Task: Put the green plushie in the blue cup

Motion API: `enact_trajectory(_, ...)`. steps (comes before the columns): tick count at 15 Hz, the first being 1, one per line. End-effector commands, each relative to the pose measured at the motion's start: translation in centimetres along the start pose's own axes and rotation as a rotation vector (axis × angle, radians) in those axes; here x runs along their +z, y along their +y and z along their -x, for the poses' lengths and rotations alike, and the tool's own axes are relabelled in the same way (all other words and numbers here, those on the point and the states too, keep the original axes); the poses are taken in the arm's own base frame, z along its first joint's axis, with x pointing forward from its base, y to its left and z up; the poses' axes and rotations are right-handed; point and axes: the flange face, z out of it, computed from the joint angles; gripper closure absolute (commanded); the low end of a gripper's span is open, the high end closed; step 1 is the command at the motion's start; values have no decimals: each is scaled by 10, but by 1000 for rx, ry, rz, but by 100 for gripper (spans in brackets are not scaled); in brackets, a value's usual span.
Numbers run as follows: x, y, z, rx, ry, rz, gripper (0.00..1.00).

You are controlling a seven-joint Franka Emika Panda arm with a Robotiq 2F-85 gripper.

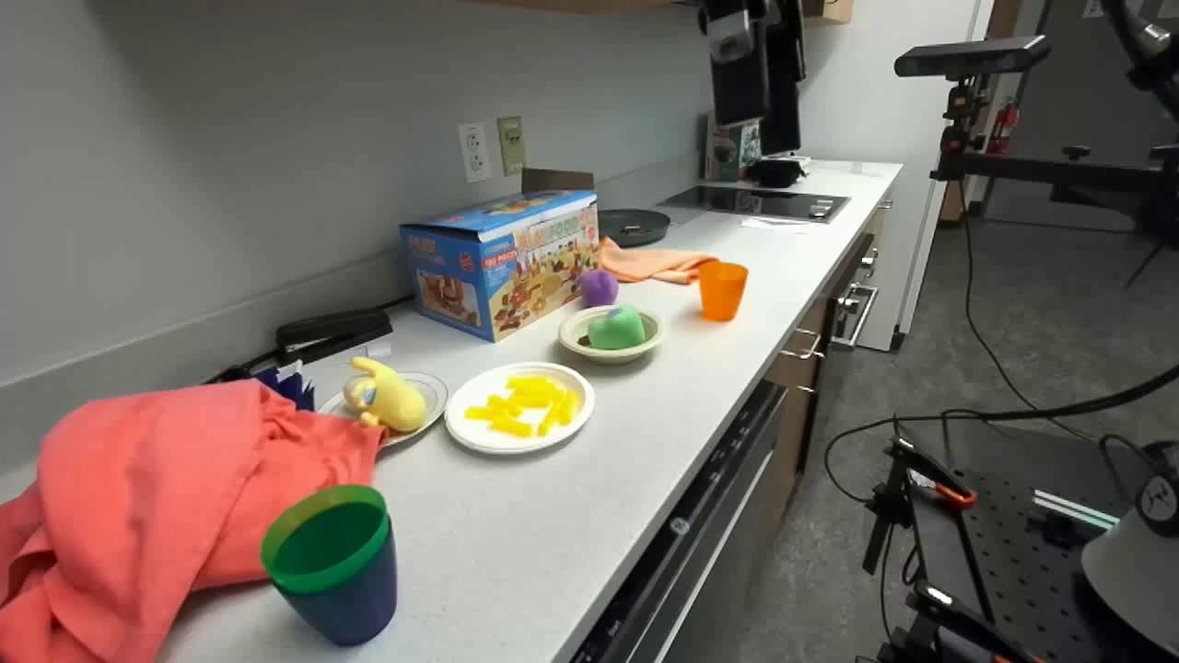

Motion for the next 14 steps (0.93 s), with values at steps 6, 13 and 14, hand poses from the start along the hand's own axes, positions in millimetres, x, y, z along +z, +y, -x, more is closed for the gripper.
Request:
enact_trajectory(6, 0, 0, 0, 0, -2, 1, 0)
enact_trajectory(13, 0, 0, 0, 0, -2, 1, 0)
enact_trajectory(14, 0, 0, -1, 12, 2, 1, 0)
